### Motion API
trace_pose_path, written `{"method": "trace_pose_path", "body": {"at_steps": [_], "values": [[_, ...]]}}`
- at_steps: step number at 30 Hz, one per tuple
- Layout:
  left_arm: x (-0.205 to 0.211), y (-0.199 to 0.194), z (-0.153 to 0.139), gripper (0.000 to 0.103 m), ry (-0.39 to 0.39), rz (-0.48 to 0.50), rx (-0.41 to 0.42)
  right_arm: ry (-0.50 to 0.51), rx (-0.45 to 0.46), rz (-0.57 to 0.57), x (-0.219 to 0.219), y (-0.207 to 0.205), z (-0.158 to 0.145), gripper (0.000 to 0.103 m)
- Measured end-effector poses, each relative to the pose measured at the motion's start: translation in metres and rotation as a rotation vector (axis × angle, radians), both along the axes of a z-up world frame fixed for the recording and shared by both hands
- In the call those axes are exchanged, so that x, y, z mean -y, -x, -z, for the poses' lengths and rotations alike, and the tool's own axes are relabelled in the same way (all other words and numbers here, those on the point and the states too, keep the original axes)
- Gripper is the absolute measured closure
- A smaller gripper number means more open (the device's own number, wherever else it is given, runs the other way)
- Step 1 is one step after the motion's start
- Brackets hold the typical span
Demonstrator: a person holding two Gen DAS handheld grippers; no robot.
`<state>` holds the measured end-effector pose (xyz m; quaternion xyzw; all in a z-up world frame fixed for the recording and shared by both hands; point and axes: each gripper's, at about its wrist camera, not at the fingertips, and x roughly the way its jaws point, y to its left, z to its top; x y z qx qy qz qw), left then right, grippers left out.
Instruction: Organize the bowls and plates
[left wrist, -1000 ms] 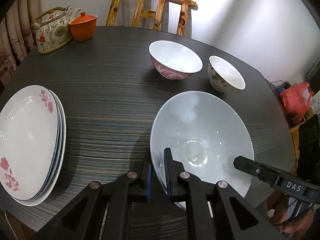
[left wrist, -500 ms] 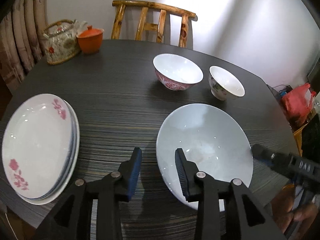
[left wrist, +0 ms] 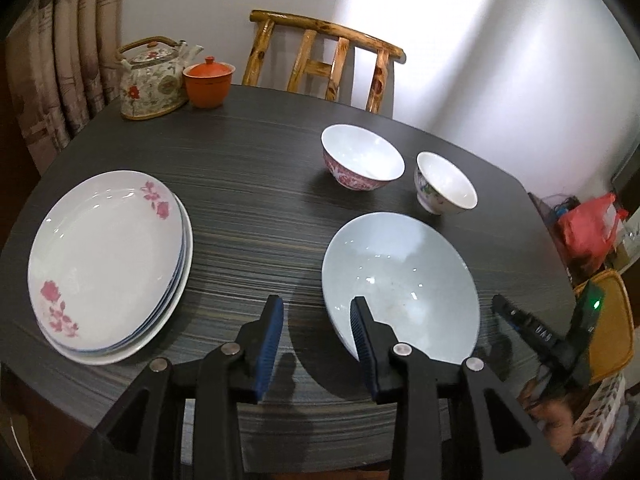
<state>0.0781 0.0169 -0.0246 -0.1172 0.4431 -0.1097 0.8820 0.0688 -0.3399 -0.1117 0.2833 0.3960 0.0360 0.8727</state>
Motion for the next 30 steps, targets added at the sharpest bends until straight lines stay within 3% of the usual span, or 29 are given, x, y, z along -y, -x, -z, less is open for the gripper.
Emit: {"method": "trace_pose_path", "body": {"at_steps": [7, 12, 14, 17, 20, 25, 30], "values": [[-0.002, 0.011, -0.021, 0.068, 0.008, 0.022, 0.012, 0.011, 0.062, -0.03, 0.002, 0.007, 0.003, 0.079], [-0.007, -0.002, -0.041, 0.068, 0.024, 0.046, 0.04, -0.041, -0.046, -0.045, 0.008, -0.003, -0.009, 0.083], [-0.009, -0.016, -0.05, 0.068, 0.052, 0.05, 0.042, -0.145, -0.027, -0.096, 0.004, -0.011, -0.033, 0.083], [-0.011, -0.042, -0.06, 0.067, 0.092, 0.057, 0.045, -0.142, 0.035, -0.199, -0.019, -0.026, -0.084, 0.083], [-0.01, -0.077, -0.064, 0.065, 0.108, 0.064, 0.032, -0.159, 0.057, -0.259, -0.04, -0.044, -0.115, 0.083], [-0.003, -0.134, -0.052, 0.065, 0.157, 0.088, -0.033, -0.315, -0.029, -0.311, -0.07, -0.093, -0.116, 0.083], [0.006, -0.174, -0.026, 0.065, 0.2, 0.119, -0.142, -0.296, -0.108, -0.29, -0.093, -0.132, -0.102, 0.082]]}}
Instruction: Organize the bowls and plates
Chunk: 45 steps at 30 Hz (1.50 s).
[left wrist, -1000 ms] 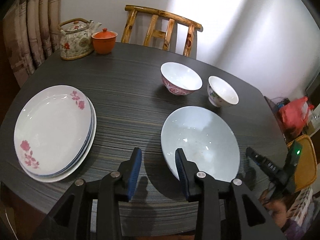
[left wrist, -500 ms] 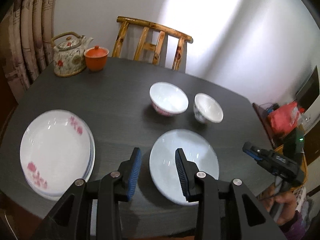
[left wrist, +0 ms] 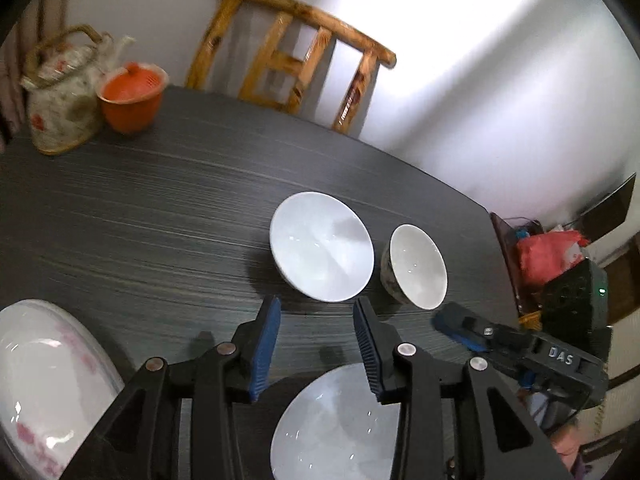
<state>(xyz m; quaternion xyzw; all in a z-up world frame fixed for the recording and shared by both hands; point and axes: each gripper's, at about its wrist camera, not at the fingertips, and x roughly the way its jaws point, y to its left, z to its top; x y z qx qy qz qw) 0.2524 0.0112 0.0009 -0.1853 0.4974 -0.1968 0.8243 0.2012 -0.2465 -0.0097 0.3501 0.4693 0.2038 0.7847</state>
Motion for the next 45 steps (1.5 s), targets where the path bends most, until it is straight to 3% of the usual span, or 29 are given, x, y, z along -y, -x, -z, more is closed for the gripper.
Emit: {"method": "trace_pose_path", "body": {"at_steps": [2, 4, 9, 14, 32, 33, 34, 37, 41, 45], "values": [[0.005, -0.013, 0.007, 0.065, -0.025, 0.009, -0.014, 0.022, -0.029, 0.014, -0.004, -0.012, 0.007, 0.082], [0.01, -0.025, 0.016, 0.064, -0.051, 0.027, -0.035, -0.023, -0.079, 0.024, -0.005, -0.022, 0.019, 0.082], [0.011, -0.045, 0.031, 0.064, -0.026, 0.027, -0.061, -0.001, -0.141, 0.057, -0.006, -0.039, 0.039, 0.078], [0.012, -0.058, 0.044, 0.064, -0.032, 0.019, -0.093, -0.012, -0.169, 0.077, -0.007, -0.053, 0.05, 0.069], [0.028, -0.083, 0.075, 0.065, -0.081, 0.049, -0.111, 0.065, -0.222, 0.08, -0.019, -0.083, 0.078, 0.069], [0.029, -0.083, 0.076, 0.075, -0.097, 0.046, -0.107, 0.072, -0.224, 0.079, -0.02, -0.084, 0.08, 0.069], [0.031, -0.082, 0.076, 0.091, -0.122, 0.042, -0.104, 0.073, -0.227, 0.077, -0.02, -0.086, 0.082, 0.069], [0.034, -0.079, 0.072, 0.092, -0.179, 0.038, -0.073, 0.107, -0.228, 0.058, -0.025, -0.089, 0.085, 0.086], [0.031, -0.061, 0.055, 0.093, -0.154, 0.025, -0.033, 0.16, -0.187, 0.024, -0.029, -0.086, 0.081, 0.088], [0.027, -0.03, 0.03, 0.092, -0.137, 0.024, -0.002, 0.181, -0.114, 0.003, -0.026, -0.071, 0.058, 0.089]]}}
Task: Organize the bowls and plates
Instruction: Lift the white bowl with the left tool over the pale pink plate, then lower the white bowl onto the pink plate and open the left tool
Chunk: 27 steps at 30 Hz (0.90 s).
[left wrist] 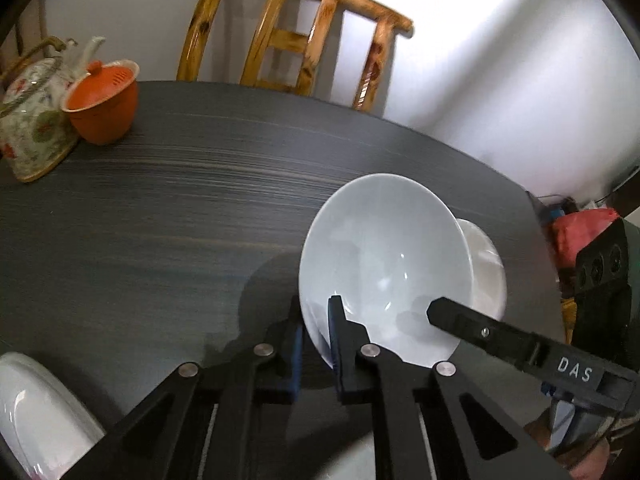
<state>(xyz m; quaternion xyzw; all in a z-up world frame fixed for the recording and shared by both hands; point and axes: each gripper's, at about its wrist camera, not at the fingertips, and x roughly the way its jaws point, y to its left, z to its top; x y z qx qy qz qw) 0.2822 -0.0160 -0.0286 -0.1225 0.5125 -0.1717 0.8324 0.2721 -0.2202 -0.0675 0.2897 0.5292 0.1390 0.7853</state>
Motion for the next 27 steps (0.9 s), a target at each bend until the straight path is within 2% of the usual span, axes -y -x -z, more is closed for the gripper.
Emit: {"method": "trace_pose_path", "body": {"at_steps": [6, 11, 18, 27], "values": [[0.001, 0.057, -0.028, 0.092, 0.022, 0.021, 0.032, 0.016, 0.083, -0.052, 0.005, 0.046, -0.047, 0.089], [0.004, 0.106, -0.028, 0.091, 0.019, 0.049, 0.017, 0.008, 0.087, -0.074, 0.011, 0.094, -0.062, 0.089], [0.003, 0.14, 0.004, 0.089, -0.009, 0.055, -0.049, -0.007, 0.021, -0.083, 0.012, 0.139, -0.039, 0.089], [0.006, 0.145, 0.026, 0.087, -0.085, 0.04, -0.05, 0.01, -0.038, -0.079, 0.006, 0.154, -0.01, 0.089]]}}
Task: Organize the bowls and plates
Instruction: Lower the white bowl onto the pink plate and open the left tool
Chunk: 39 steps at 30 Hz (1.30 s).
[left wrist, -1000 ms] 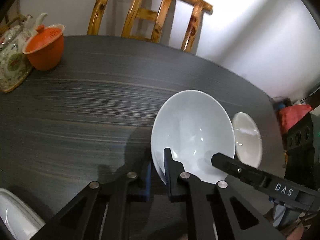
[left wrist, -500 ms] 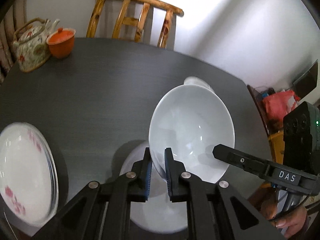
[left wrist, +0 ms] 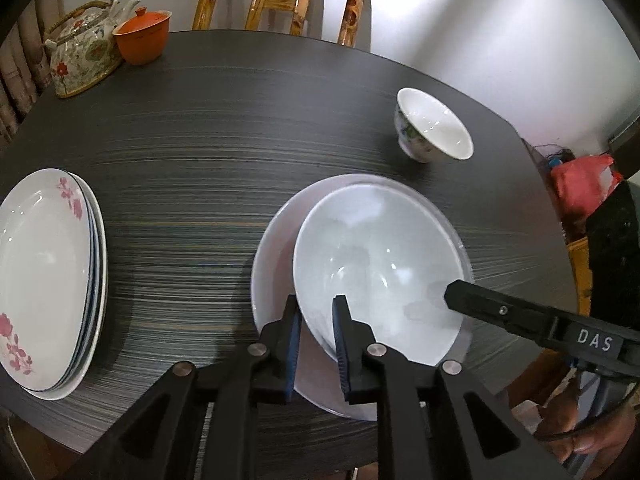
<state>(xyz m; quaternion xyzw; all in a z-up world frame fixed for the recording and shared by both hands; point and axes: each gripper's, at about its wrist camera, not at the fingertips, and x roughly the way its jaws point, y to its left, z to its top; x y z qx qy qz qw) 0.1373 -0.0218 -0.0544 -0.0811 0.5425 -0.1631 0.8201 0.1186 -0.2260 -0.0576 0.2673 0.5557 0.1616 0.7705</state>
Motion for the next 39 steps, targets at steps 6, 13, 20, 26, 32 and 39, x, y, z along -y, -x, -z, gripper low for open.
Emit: {"method": "trace_pose_path", "body": {"at_steps": [6, 13, 20, 26, 32, 39], "values": [[0.01, 0.002, 0.001, 0.087, -0.063, 0.021, 0.036, 0.008, -0.011, 0.005, 0.0, -0.001, 0.007, 0.09], [0.014, 0.005, 0.003, 0.087, -0.119, 0.044, 0.078, 0.022, -0.005, 0.004, -0.004, -0.002, 0.007, 0.09], [0.024, 0.01, 0.001, 0.087, -0.17, 0.055, 0.123, 0.034, 0.014, 0.0, -0.005, 0.001, 0.006, 0.09], [0.023, 0.016, -0.006, 0.087, -0.202, 0.06, 0.161, 0.034, 0.03, 0.008, -0.004, 0.003, 0.001, 0.089], [0.022, 0.021, -0.013, 0.086, -0.213, 0.065, 0.185, 0.036, 0.053, 0.023, 0.001, 0.007, -0.006, 0.089], [0.023, 0.028, -0.02, 0.085, -0.22, 0.07, 0.204, 0.017, 0.059, 0.044, 0.009, 0.014, -0.008, 0.089]]}}
